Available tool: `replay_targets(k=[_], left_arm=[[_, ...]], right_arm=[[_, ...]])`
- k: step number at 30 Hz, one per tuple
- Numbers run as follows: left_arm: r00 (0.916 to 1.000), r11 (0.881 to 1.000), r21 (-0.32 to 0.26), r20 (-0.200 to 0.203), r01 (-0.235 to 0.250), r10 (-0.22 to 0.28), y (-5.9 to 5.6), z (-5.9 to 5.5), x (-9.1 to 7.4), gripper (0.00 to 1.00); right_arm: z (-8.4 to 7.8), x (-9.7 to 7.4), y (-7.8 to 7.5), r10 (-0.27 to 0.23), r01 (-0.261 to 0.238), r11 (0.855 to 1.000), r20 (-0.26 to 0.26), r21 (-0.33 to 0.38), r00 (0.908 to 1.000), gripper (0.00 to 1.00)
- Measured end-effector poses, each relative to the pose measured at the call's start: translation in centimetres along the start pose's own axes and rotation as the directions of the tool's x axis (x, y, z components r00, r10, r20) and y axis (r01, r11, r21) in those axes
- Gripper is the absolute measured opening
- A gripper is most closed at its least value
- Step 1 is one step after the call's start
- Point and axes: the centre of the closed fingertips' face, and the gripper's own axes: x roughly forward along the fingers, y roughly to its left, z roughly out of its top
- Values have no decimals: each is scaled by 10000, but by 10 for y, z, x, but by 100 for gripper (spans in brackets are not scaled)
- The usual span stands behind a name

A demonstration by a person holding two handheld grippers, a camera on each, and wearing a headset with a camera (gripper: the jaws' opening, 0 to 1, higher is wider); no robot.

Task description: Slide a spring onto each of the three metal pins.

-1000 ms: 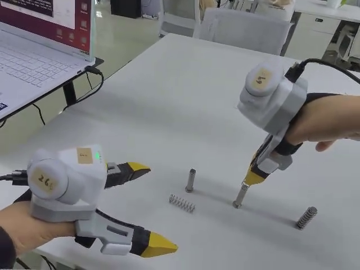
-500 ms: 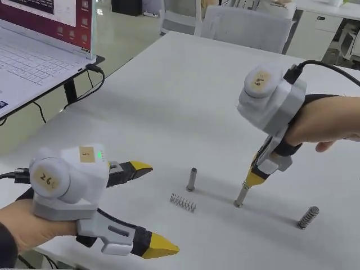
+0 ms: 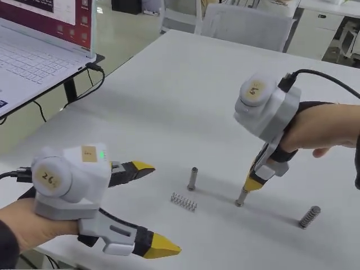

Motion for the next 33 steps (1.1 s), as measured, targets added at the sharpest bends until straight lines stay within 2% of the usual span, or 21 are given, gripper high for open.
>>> replay_targets(k=[18,33], left_arm=[[10000,10000,-52,-7,-3,3,-2,1,-2,88],[10000,10000,-57,-25,-10,10,0,0,-3,88]], right_arm=[[-6,29,3,34,-27,9998,-379,173,9993,9],[-8,36,7,71,-65,9998,-313,198,9995,10]])
